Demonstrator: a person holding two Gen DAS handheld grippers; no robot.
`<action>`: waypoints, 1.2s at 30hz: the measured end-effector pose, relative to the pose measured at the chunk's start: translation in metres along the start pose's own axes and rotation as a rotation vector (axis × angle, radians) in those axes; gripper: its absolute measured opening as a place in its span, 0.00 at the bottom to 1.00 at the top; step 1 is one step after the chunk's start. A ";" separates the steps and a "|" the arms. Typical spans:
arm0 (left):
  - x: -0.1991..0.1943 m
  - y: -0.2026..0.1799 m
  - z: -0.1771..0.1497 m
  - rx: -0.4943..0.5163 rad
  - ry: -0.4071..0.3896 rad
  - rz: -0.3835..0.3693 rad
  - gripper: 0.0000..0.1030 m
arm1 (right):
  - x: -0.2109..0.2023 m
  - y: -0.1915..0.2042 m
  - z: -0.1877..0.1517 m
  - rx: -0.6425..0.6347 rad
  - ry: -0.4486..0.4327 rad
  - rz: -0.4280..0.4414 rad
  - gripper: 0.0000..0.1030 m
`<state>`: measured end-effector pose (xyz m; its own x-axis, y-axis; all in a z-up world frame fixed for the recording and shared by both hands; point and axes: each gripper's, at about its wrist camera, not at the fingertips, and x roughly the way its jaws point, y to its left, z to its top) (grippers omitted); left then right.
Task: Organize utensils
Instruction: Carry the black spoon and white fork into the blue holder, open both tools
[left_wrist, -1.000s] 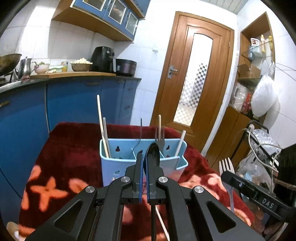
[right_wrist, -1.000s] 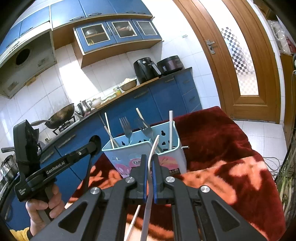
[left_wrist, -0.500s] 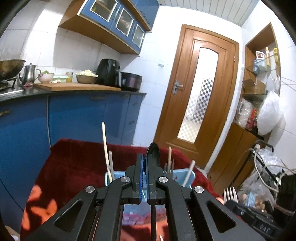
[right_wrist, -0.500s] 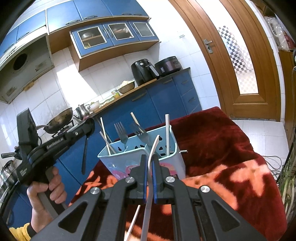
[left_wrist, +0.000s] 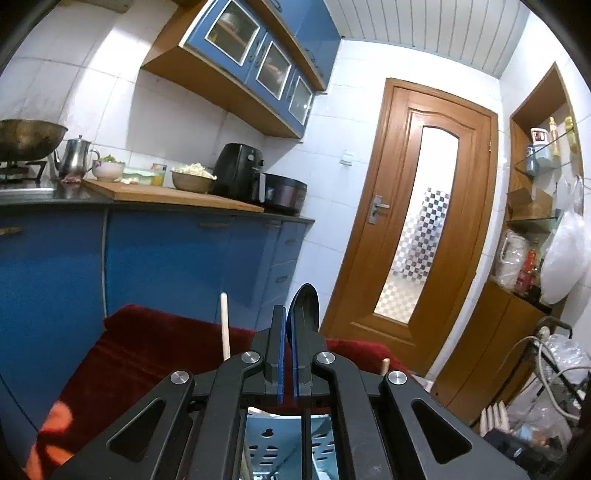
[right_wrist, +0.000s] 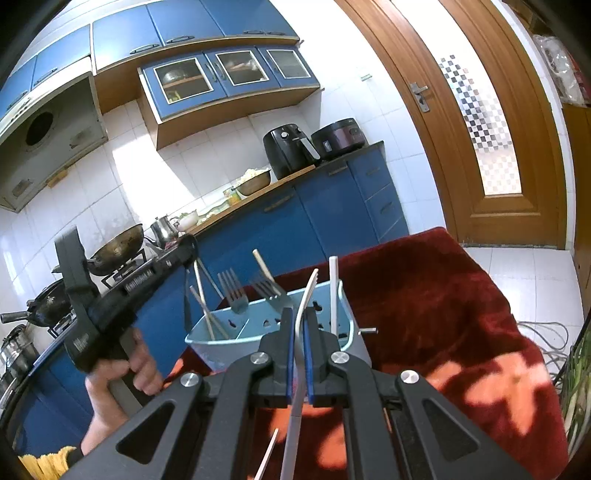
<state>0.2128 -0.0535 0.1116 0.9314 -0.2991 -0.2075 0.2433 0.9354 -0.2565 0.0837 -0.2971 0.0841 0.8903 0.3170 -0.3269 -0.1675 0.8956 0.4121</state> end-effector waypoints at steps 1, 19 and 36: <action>0.004 0.001 -0.004 0.010 -0.004 0.008 0.02 | 0.002 0.001 0.003 -0.005 -0.005 -0.003 0.06; 0.010 -0.004 -0.033 0.118 -0.111 0.122 0.02 | 0.063 0.012 0.053 -0.128 -0.235 -0.057 0.06; 0.010 -0.004 -0.035 0.122 -0.097 0.108 0.02 | 0.089 0.016 0.027 -0.245 -0.172 -0.101 0.07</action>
<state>0.2121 -0.0668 0.0773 0.9743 -0.1815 -0.1338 0.1658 0.9788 -0.1205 0.1716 -0.2626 0.0844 0.9628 0.1835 -0.1983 -0.1528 0.9751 0.1605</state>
